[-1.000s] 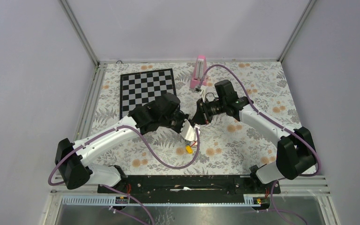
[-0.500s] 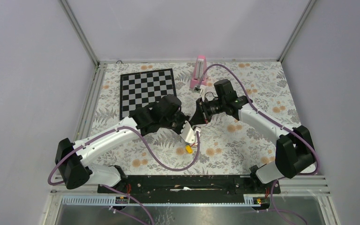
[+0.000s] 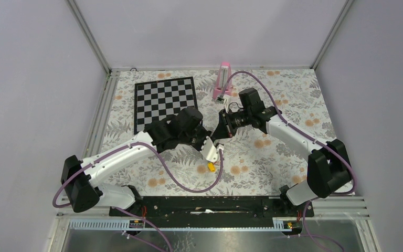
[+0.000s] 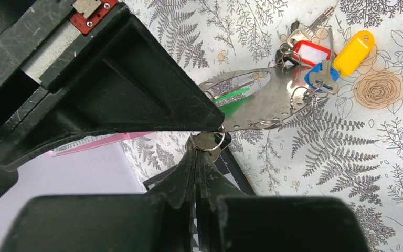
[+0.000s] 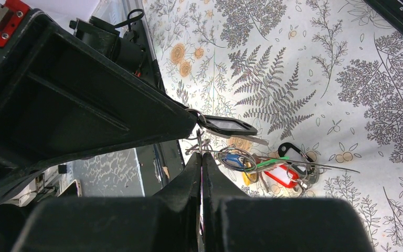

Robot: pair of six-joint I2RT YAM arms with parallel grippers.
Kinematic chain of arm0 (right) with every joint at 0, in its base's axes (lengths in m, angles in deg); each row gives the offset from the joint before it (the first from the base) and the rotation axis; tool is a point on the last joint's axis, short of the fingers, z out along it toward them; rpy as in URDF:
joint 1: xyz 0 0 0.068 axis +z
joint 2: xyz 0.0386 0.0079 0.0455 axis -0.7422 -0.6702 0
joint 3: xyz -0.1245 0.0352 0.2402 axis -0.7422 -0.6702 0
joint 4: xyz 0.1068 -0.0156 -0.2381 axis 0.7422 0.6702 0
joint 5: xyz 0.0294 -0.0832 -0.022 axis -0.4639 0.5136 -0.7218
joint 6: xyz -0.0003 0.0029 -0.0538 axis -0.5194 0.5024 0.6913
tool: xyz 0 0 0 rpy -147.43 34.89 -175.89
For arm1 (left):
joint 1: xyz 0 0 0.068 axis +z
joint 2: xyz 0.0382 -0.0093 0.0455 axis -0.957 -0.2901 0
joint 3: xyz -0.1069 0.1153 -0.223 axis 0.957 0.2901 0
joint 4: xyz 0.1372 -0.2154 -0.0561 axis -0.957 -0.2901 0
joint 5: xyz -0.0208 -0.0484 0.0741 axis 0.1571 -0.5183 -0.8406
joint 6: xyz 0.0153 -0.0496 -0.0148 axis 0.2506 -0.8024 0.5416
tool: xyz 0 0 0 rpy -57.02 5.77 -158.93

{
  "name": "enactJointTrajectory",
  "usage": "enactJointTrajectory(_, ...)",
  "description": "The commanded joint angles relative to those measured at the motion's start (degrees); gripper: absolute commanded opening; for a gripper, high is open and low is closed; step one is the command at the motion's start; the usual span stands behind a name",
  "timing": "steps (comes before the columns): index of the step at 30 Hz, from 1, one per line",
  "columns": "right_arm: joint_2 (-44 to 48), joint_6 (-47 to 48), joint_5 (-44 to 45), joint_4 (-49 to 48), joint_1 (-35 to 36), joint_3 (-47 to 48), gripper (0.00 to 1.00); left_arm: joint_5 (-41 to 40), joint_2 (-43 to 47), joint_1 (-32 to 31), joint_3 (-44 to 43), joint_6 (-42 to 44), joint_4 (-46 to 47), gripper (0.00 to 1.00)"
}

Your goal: Put the keys on the keyring

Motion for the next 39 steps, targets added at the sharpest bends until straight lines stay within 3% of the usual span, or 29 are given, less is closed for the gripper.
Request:
enactJointTrajectory(1, -1.14, -0.27, 2.34, 1.26, 0.32, 2.41, 0.0, -1.07, 1.31, -0.83, 0.2, 1.41, -0.31, 0.0)
enactJointTrajectory(39, -2.21, -1.97, 3.54, 1.62, -0.04, 2.82, 0.0, -8.6, -0.89, -2.53, 0.71, 2.39, 2.96, 0.0)
